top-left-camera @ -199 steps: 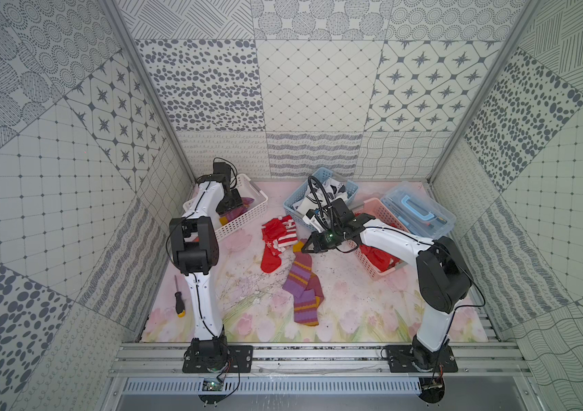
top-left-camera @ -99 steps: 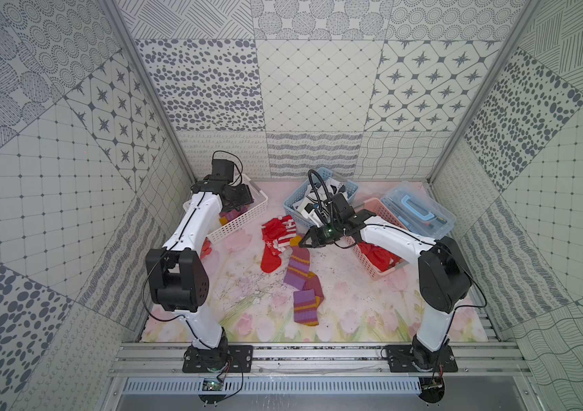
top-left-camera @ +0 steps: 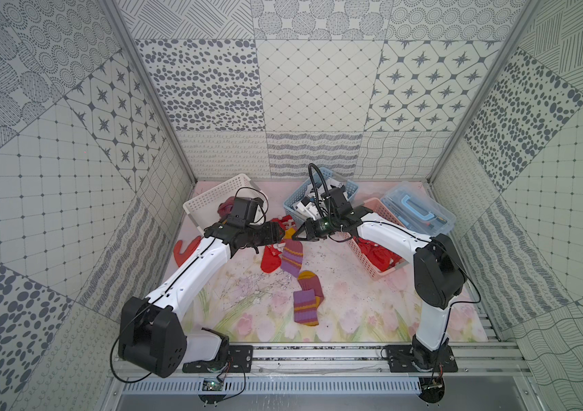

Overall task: Sort the socks into the basket by color
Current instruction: Place the sock in the bin.

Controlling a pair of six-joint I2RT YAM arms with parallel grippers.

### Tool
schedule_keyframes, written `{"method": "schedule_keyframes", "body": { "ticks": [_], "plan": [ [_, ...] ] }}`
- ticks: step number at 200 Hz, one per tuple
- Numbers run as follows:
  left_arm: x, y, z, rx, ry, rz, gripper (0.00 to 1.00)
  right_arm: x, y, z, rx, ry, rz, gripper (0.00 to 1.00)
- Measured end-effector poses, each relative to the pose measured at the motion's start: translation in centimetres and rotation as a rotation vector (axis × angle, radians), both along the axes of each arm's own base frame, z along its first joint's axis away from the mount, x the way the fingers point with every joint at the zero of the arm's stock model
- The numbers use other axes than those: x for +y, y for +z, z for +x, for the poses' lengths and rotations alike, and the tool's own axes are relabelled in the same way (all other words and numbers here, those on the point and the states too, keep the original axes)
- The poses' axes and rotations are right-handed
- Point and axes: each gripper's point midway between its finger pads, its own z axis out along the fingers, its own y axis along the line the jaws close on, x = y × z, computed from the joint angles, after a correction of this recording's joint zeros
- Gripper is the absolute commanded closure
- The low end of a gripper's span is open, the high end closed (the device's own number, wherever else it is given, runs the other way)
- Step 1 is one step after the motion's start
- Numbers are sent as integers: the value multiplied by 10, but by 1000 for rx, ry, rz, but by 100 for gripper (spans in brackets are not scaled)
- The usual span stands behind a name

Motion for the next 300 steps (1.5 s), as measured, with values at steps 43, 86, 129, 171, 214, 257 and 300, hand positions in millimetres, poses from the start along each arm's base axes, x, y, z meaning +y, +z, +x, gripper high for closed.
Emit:
{"method": "schedule_keyframes", "body": {
  "ticks": [43,86,129,171,214,257,300],
  "plan": [
    [-6,6,-26,-56,-47,-55,32,7,8,-2,57,5,54,100],
    [-20,11,-39,-93,-116,-71,31,14,10,-5,170,25,110,100],
    [-33,9,-48,-111,-187,-51,31,18,25,-7,256,39,177,100],
    [-41,8,-49,-142,-222,3,31,21,39,-8,290,57,224,100],
    [-44,11,-37,-192,-202,91,33,23,47,-8,297,70,253,100],
    [-36,15,-23,-244,-137,202,37,23,49,-10,305,81,263,100],
    [-25,22,-17,-295,-83,263,80,24,52,-9,292,87,280,100]
  ]
}}
